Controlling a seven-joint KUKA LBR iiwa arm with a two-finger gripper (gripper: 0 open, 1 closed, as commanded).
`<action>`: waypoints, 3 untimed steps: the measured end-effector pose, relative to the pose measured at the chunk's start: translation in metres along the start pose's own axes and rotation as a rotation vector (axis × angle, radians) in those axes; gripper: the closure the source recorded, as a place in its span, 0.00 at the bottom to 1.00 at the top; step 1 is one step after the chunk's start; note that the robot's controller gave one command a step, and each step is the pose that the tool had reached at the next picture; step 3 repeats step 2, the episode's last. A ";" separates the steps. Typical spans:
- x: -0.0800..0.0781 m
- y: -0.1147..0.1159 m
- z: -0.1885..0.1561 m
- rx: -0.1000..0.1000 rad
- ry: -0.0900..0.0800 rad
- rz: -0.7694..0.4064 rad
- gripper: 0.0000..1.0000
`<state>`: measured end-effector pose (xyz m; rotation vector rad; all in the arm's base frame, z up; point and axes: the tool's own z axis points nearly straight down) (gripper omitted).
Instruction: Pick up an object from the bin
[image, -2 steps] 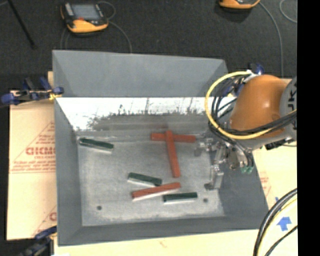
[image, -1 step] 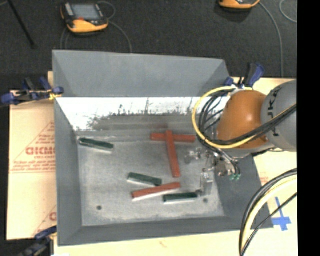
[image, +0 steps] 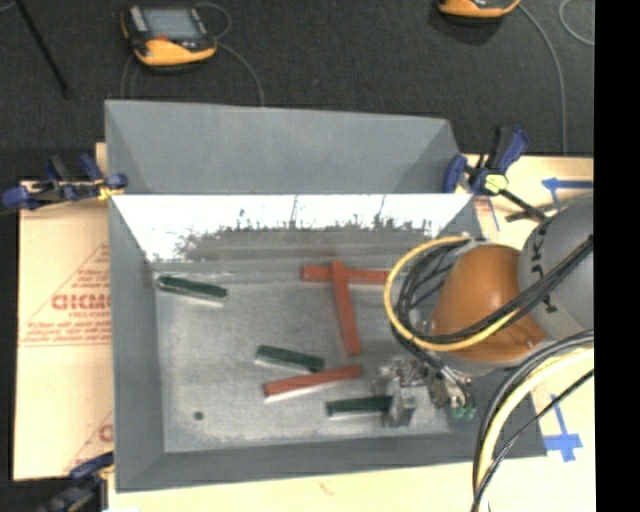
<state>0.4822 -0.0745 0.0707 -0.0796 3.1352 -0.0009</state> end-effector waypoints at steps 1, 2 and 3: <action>0.000 0.000 0.000 0.000 0.000 -0.001 1.00; -0.057 -0.008 -0.166 0.002 -0.002 -0.042 1.00; -0.057 -0.008 -0.166 0.002 -0.002 -0.042 1.00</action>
Offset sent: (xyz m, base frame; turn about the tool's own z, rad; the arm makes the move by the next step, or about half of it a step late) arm 0.0543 -0.0040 0.1640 -0.0444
